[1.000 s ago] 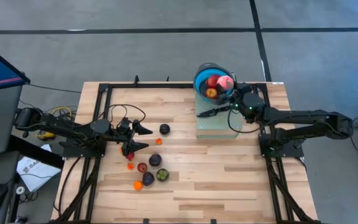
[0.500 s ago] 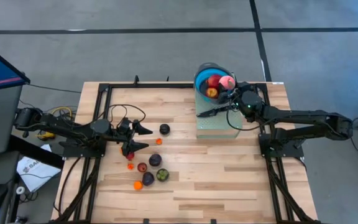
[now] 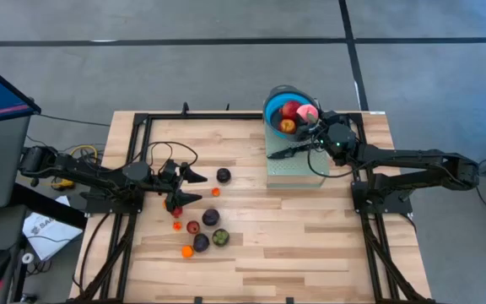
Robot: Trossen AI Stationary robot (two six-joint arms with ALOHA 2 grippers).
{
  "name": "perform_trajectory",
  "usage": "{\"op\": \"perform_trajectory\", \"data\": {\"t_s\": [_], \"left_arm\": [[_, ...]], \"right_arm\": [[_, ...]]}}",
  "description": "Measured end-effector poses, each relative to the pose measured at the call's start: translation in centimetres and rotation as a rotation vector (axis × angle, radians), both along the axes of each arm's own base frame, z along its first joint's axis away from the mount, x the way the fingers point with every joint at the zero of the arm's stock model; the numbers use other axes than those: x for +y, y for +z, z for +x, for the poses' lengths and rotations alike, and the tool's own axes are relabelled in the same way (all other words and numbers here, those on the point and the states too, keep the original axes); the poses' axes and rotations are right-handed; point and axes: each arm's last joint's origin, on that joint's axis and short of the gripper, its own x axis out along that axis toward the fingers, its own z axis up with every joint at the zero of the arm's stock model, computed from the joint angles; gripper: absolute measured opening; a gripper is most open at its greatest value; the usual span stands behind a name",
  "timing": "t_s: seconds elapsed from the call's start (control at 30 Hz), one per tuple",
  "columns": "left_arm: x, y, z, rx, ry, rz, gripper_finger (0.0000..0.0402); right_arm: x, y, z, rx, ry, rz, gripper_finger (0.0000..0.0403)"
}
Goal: Pick & Place Fruit
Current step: Put the pink peach into the blue strainer bowl on the shelf
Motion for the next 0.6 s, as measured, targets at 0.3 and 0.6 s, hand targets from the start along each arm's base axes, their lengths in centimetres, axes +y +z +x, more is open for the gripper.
{"op": "perform_trajectory", "data": {"t_s": [0.3, 0.6], "left_arm": [[0.0, 0.0, 0.0, 0.0, 0.0, 0.0, 0.0369], [0.0, 0.0, 0.0, -0.001, 0.0, 0.0, 0.0369]], "right_arm": [[-0.1, 1.5, 0.4, 0.006, 0.006, -0.041, 0.0397], [-0.2, 2.3, 0.6, 0.036, 0.006, -0.029, 0.0377]]}}
